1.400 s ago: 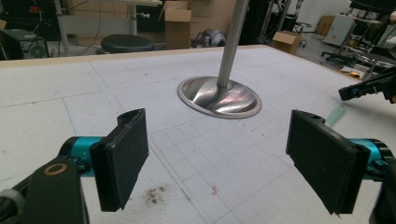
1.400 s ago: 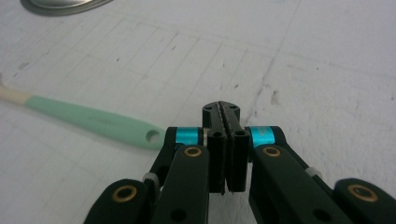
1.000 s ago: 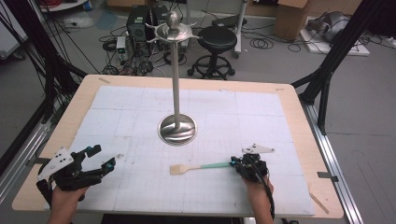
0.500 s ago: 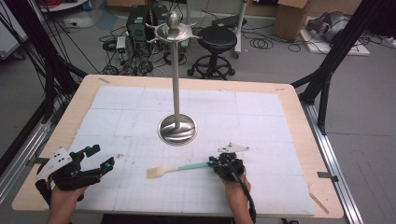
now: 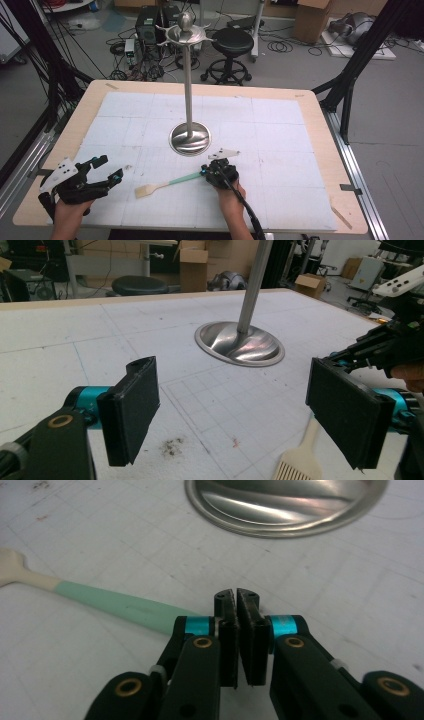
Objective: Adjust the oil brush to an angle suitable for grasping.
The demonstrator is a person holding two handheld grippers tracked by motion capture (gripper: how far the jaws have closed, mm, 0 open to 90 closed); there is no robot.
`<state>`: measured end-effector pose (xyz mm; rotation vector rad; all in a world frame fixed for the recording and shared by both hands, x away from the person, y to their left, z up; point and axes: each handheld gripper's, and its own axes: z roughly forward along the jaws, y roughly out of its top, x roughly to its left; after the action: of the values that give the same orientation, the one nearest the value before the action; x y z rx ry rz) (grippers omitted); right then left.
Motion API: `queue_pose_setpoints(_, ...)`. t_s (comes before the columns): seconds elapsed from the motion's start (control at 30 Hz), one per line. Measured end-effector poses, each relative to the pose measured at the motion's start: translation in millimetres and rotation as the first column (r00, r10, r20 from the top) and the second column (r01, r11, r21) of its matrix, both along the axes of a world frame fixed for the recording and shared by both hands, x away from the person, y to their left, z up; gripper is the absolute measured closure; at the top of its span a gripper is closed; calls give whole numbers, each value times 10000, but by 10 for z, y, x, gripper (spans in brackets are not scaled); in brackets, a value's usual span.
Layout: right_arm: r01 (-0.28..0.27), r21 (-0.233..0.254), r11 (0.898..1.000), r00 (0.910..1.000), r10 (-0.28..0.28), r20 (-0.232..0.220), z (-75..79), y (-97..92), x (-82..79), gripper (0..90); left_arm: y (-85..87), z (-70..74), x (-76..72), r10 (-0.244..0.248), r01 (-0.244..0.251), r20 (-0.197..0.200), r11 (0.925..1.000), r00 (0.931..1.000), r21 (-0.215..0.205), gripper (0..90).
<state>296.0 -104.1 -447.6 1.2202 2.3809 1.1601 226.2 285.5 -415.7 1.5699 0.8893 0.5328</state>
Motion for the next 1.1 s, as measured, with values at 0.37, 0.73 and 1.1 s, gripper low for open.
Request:
queue_pose_setpoints(0.37, -29, 737, 9973, 9854, -96, 1697, 280, -424, -250, 623, -6, -9, 1, -64, 64, -67, 10000, 10000, -62, 216)
queue_pose_setpoints(0.73, 1077, 1296, 9857, 9544, -1390, 2640, 455, -1026, -564, 409, -85, -9, -6, -959, 957, -138, 9953, 9953, -124, 244)
queue_pose_setpoints(1.1, 1877, 1662, 9681, 9018, -2369, 3615, 552, -1608, -883, 169, -100, 4, -23, -1166, 1164, -3, 9921, 9932, -462, 242)
